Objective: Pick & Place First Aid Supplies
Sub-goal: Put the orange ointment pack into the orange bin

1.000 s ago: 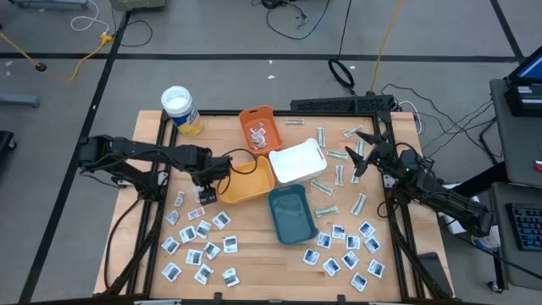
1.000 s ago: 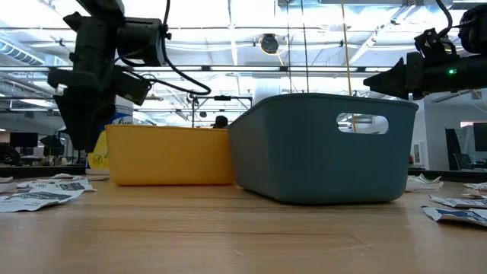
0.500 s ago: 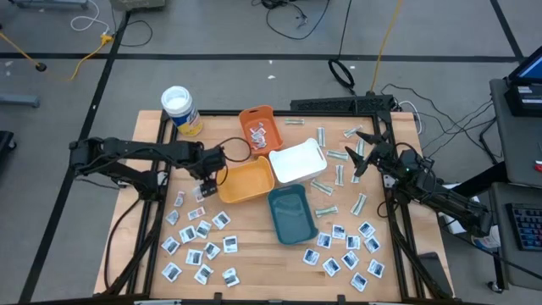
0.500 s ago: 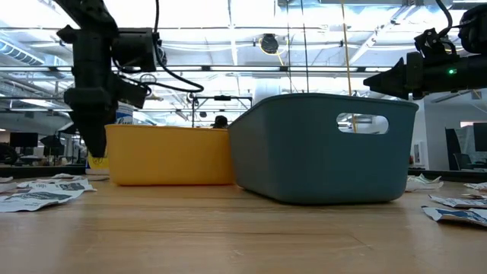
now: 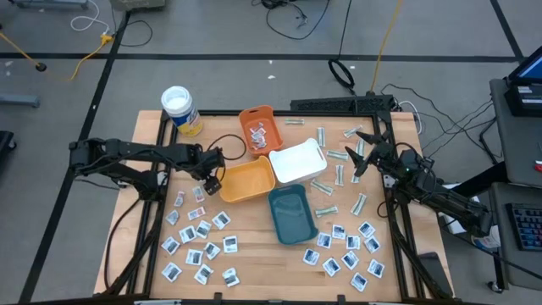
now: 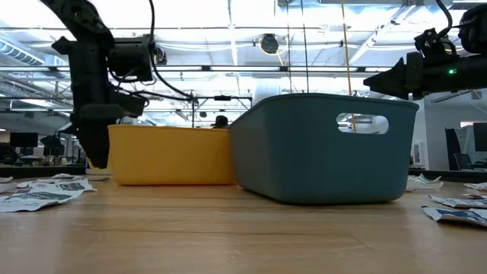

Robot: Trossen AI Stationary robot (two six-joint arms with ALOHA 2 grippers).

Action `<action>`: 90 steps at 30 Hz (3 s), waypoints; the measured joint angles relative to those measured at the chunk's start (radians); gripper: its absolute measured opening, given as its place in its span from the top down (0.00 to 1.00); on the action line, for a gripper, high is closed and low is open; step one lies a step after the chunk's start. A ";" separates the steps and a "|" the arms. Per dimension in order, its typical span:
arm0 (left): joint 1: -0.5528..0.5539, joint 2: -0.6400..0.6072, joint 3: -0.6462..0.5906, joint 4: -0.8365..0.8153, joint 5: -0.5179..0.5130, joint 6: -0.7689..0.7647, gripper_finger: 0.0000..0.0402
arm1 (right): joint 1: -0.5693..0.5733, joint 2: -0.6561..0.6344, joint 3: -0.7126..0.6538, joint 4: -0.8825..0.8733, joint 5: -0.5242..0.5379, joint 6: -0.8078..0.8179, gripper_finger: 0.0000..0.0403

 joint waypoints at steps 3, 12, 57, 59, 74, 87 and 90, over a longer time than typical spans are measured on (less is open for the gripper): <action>-0.006 0.000 -0.027 0.037 -0.004 -0.003 0.29 | 0.000 0.000 0.000 0.000 0.000 0.000 0.20; -0.024 0.000 -0.072 0.120 -0.014 -0.028 0.29 | 0.000 0.000 0.000 0.000 0.000 0.000 0.20; -0.046 -0.097 0.323 -0.508 0.043 -0.088 1.00 | 0.000 0.000 0.000 0.000 0.000 0.000 0.20; -0.046 -0.036 0.400 -0.535 0.078 -0.057 1.00 | 0.000 0.000 0.000 0.000 0.000 0.000 0.20; -0.033 0.429 0.928 -0.610 0.230 0.010 1.00 | 0.000 0.000 0.000 0.000 0.000 0.000 0.20; 0.051 0.559 1.079 -0.578 0.018 0.100 1.00 | 0.000 0.000 0.000 0.000 0.000 0.000 0.20; 0.102 0.591 1.098 -0.522 -0.009 0.170 1.00 | 0.000 0.000 0.000 0.000 0.000 0.000 0.20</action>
